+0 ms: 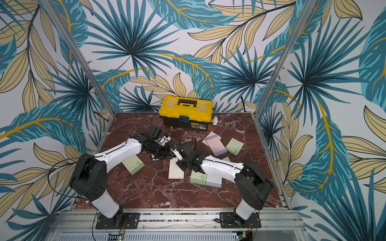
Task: Tear off pages from different memo pads
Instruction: Pick up the memo pad from the center of the board.
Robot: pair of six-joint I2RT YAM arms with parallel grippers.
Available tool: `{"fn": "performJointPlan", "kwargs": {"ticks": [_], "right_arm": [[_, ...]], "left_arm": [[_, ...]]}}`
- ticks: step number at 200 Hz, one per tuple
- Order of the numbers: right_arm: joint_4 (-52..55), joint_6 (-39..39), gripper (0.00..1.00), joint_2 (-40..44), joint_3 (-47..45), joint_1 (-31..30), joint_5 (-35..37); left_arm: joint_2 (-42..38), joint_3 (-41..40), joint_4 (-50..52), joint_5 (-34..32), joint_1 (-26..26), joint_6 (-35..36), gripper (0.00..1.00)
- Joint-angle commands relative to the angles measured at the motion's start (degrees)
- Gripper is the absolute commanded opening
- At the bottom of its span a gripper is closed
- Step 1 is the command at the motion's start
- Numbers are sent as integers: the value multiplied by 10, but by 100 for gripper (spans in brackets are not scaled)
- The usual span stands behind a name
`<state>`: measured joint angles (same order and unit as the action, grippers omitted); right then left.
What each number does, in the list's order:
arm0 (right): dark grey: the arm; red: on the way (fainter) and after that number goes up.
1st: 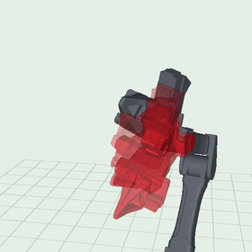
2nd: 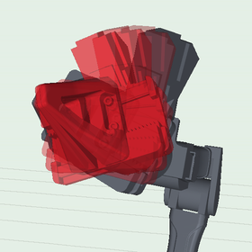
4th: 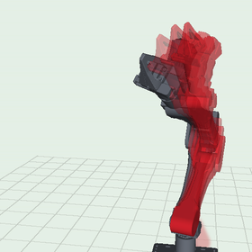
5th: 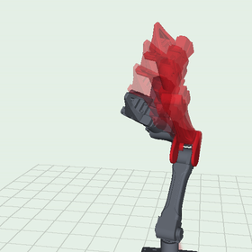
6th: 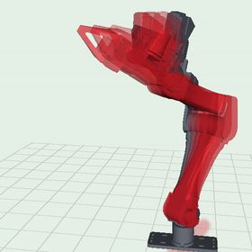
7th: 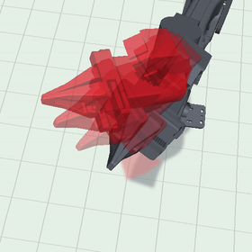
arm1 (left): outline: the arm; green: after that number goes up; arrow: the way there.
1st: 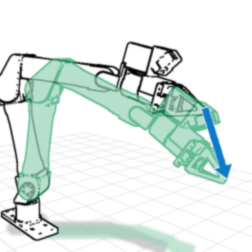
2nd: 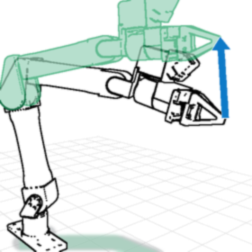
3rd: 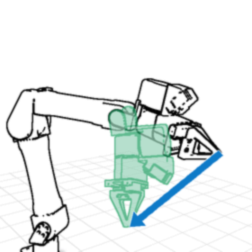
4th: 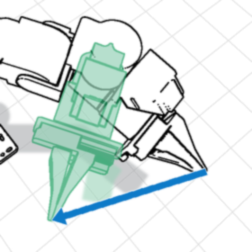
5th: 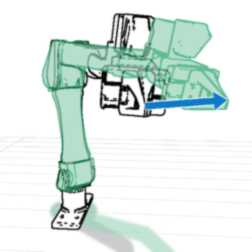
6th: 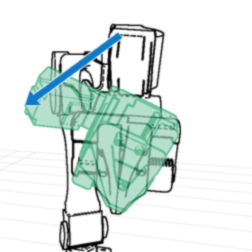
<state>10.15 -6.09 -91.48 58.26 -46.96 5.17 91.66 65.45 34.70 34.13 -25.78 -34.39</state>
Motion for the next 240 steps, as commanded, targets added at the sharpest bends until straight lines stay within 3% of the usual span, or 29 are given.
{"fn": "performJointPlan", "kwargs": {"ticks": [1,65,113,134,170,198,240], "right_arm": [[52,15,0,32,28,-5,-40],[113,57,0,55,67,2,-101],[160,59,0,54,107,5,-124],[166,61,0,57,118,5,-143],[201,66,0,48,155,5,-174],[216,68,0,48,164,5,-198],[218,79,0,47,164,5,-223]], "left_arm": [[-108,-55,-60,-48,0,-2,42],[-309,-266,-199,-110,5,11,56],[-388,-311,-194,-135,24,45,59],[-385,-360,-302,-99,20,33,61],[-353,-376,-353,-35,-3,93,56],[-346,-392,-370,-65,-8,124,57],[-322,-431,-442,-76,-8,113,63]]}}
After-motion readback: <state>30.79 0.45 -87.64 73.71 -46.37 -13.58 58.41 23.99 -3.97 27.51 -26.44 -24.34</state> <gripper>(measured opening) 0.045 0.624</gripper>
